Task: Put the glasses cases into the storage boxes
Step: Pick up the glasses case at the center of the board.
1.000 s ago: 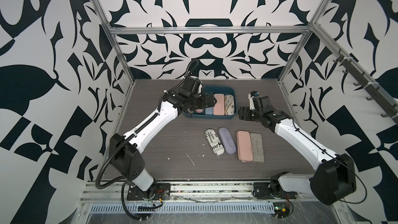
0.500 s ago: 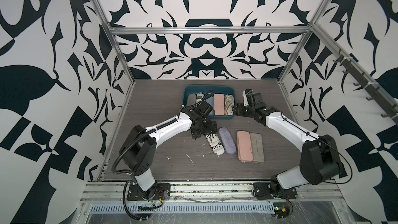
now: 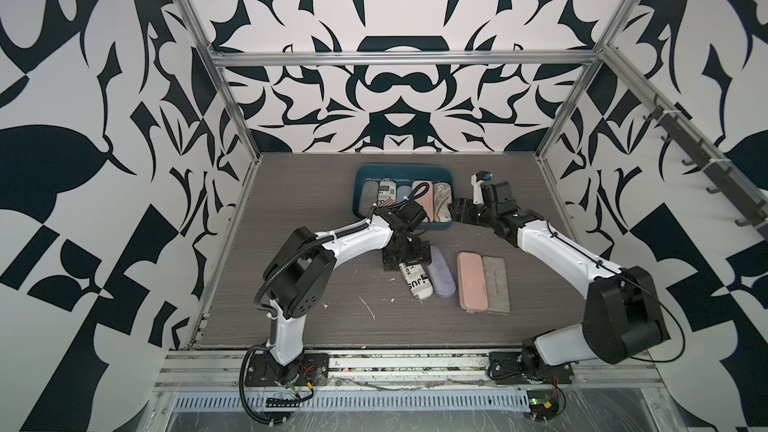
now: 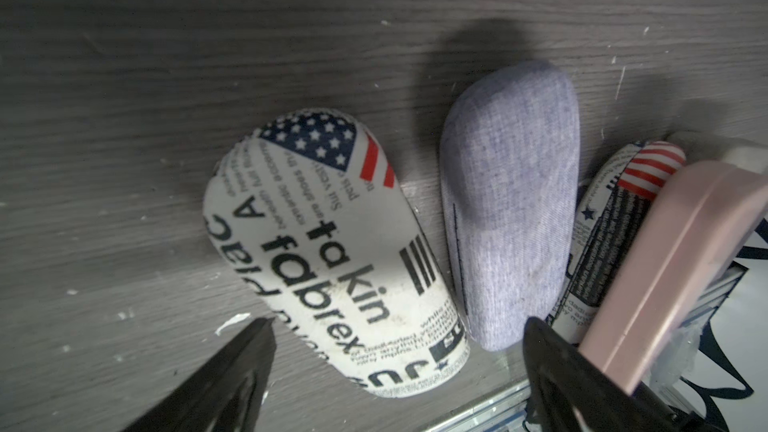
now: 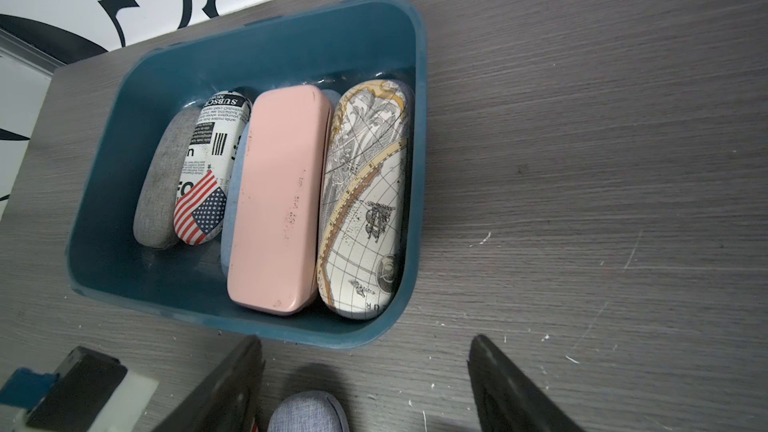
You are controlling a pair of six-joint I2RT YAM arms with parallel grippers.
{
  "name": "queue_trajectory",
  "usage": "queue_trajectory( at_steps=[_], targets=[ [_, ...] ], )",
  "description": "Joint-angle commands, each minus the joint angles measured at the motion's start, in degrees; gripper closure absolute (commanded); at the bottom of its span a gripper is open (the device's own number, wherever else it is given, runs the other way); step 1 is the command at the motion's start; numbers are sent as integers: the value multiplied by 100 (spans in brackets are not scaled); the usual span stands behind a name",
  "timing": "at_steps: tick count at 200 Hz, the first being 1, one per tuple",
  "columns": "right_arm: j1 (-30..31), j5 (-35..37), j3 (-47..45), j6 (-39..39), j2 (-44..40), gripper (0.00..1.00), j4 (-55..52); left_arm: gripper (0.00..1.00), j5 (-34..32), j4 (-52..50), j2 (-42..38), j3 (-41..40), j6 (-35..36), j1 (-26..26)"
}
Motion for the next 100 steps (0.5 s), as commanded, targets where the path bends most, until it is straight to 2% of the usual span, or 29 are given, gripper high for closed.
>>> queue_trajectory(
  at_steps=[1, 42, 100],
  targets=[
    [-16, -137, 27, 82, -93, 19, 224, 7, -161, -438, 139, 70, -66, -22],
    [-27, -166, 33, 82, -91, 19, 218, 9, -38, -460, 204, -43, -124, -44],
    [-49, -237, 55, 93, -14, 19, 197, 9, 44, -577, 648, 287, 3, -57]
  ],
)
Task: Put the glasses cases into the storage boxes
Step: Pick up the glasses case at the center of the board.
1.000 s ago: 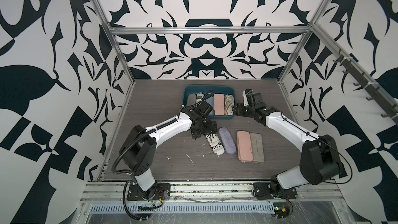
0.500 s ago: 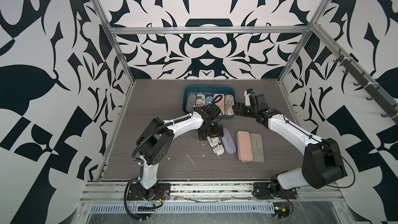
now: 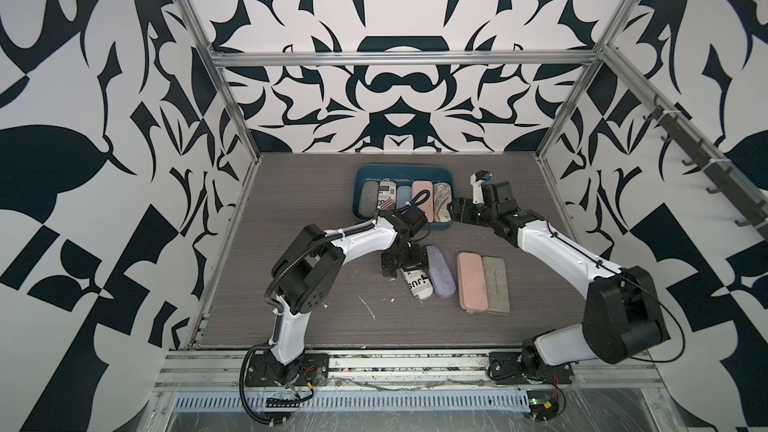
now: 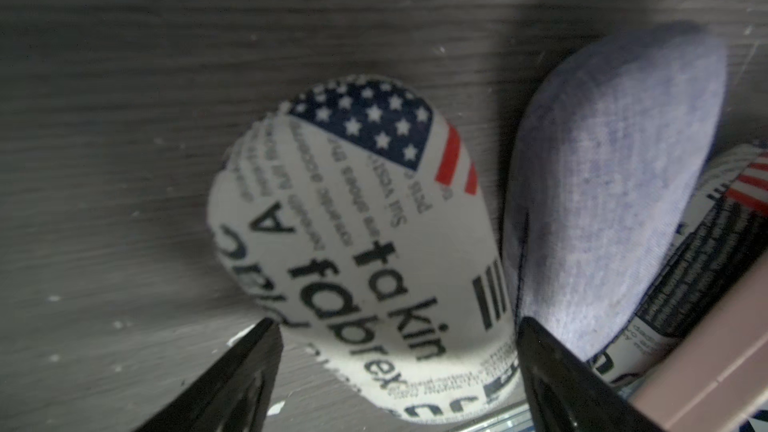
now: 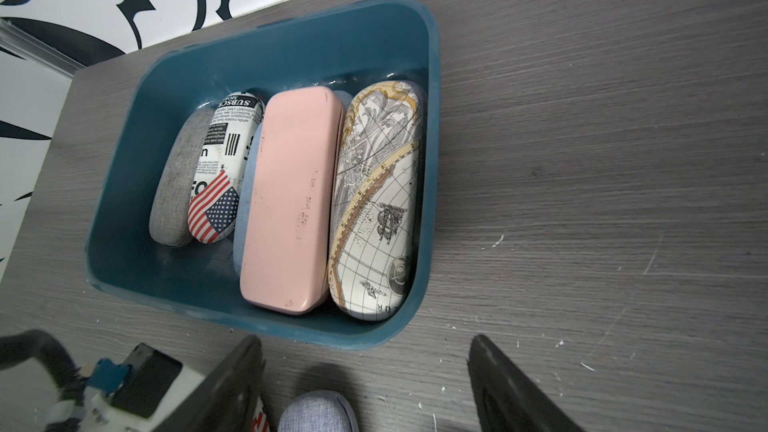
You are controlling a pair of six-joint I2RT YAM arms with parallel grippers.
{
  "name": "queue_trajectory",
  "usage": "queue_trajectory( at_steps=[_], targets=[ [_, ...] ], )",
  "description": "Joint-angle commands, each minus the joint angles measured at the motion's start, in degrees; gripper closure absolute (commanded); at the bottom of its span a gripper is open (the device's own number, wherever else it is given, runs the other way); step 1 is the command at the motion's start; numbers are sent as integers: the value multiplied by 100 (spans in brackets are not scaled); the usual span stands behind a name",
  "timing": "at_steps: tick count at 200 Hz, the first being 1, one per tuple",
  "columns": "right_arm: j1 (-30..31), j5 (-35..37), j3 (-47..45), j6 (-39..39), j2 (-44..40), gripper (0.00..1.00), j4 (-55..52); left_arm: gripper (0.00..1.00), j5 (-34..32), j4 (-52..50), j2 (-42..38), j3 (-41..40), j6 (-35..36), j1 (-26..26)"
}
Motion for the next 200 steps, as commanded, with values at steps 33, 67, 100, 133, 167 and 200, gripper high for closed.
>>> queue_trajectory(
  at_steps=[33, 67, 100, 133, 167, 200],
  targets=[
    [-69, -64, 33, 61, -106, 19, 134, 14, -96, -458, 301, 305, 90, -25],
    [-78, -117, 33, 72, -58, 19, 130, 30, -145, -557, 317, 296, 144, -25],
    [-74, -130, 7, 83, -33, 19, 144, 37, -203, -728, 151, 203, 184, -25],
    [-85, -106, 5, 68, -24, 19, 125, 37, -404, -1026, -236, 309, 313, -16],
    [-91, -96, 32, 55, -14, 19, 91, 37, -582, -1500, -649, 920, 665, 125],
    [-98, -78, 50, 50, -16, 19, 82, 37, -898, -1986, -650, 2029, 1356, 660]
  ],
)
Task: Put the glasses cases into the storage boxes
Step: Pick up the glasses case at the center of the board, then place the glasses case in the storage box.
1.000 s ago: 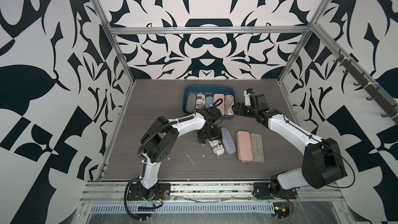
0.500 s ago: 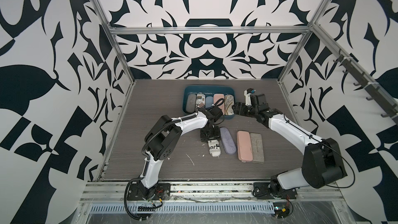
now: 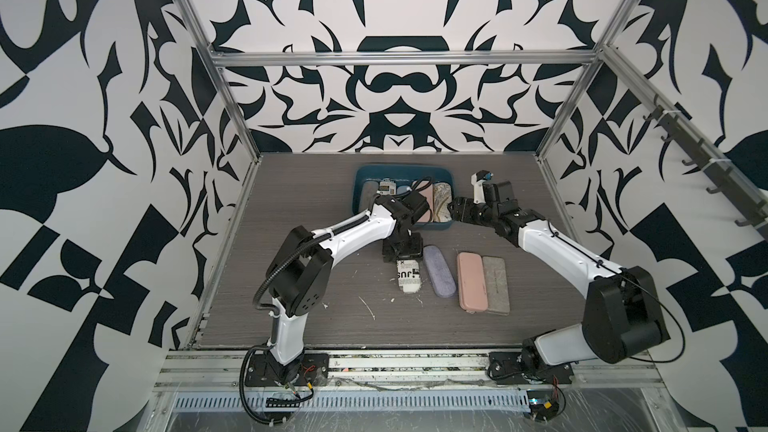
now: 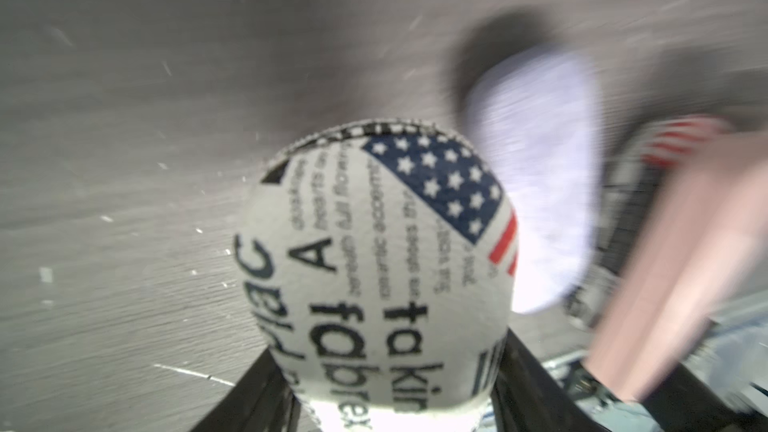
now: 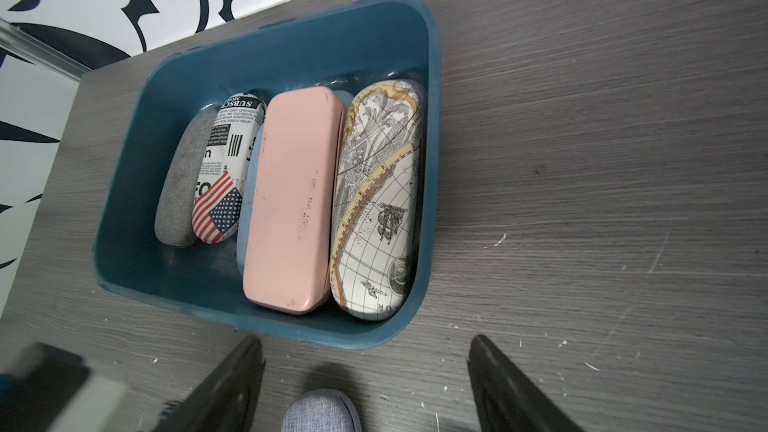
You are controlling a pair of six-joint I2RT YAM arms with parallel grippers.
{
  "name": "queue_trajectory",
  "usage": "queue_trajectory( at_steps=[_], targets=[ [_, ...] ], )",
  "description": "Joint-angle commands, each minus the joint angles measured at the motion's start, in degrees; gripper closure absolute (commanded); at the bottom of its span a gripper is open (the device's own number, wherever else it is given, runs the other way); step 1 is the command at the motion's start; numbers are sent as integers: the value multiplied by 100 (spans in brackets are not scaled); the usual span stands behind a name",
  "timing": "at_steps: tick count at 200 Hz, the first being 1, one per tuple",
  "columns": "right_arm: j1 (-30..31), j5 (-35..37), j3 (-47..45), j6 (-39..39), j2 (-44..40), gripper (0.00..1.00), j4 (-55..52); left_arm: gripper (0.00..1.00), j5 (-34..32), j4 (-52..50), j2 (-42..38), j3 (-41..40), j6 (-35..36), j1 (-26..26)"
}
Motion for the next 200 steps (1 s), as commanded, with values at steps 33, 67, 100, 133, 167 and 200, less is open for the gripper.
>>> queue_trajectory(
  at_steps=[33, 67, 100, 133, 167, 200],
  targets=[
    [-32, 6, 42, 9, -28, 20, 84, 37, -109, -602, 214, 1716, 1101, 1182],
    [-42, 25, 47, -3, 9, 20, 87, 38, 148, -9, 811, 2197, 1422, 1811],
    [-36, 28, 52, -10, 30, 20, 67, 36, -220, -432, 1790, 3385, 1810, 1876],
    [-52, 42, 59, -15, 65, 20, 67, 36, -238, -241, 2237, 3635, 1872, 1880],
    [-60, 39, 83, -17, 115, 20, 49, 36, -256, -78, 2409, 3613, 1872, 1866],
    [-61, 11, 130, -19, 220, 20, 41, 35, -127, 73, 2503, 3592, 1902, 1797]
  ],
)
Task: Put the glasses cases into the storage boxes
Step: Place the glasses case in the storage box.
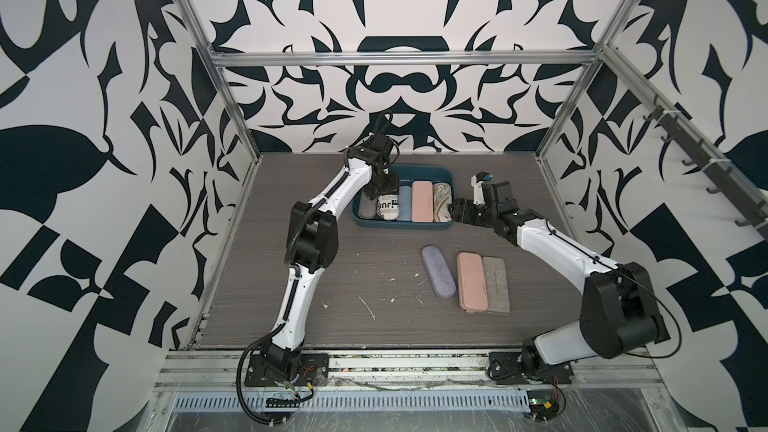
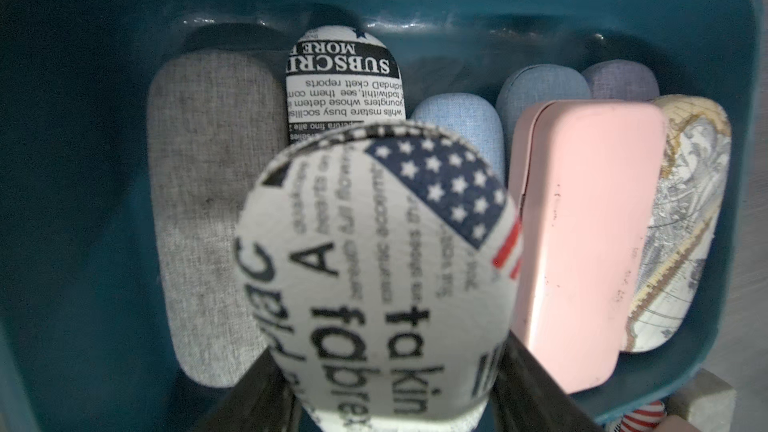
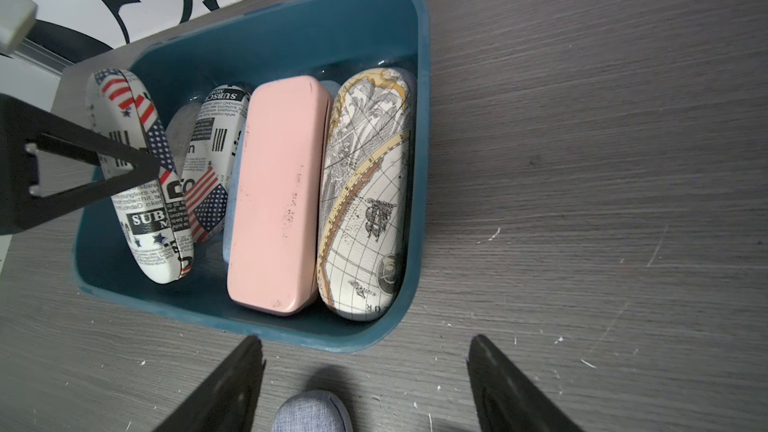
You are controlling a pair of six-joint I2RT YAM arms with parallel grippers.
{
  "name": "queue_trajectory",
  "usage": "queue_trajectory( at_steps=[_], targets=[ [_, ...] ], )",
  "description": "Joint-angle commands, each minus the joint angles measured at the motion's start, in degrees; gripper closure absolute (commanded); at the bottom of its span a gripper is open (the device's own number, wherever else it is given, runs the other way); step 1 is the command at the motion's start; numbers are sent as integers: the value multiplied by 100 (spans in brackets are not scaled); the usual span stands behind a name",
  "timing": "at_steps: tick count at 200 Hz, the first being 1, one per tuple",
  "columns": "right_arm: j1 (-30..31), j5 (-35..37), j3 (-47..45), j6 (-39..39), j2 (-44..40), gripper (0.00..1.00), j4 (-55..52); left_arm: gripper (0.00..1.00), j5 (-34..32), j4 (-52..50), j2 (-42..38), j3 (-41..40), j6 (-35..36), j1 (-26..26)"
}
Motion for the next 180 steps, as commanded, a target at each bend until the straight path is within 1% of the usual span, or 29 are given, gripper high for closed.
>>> queue_trajectory(
  at_steps=[1, 64, 117, 144, 156, 180],
  targets=[
    [-28, 11, 134, -18, 38, 20, 60, 35, 108, 37, 115, 168, 95, -48],
    [-28, 2, 189, -11, 114, 20, 42, 34, 412, 126, 514, 447, 41, -230],
    [-30, 24, 198, -32, 110, 20, 25, 32, 503, 143, 737, 549, 45, -378],
    [-36, 27, 206, -36, 145, 20, 25, 27, 497, 143, 751, 524, 100, -479],
    [-32, 24, 200, -32, 154, 20, 25, 23, 502, 148, 732, 495, 60, -484],
    [-37, 10, 202, -34, 154, 20, 25, 16, 439, 229, 634, 352, -25, -482]
  ],
)
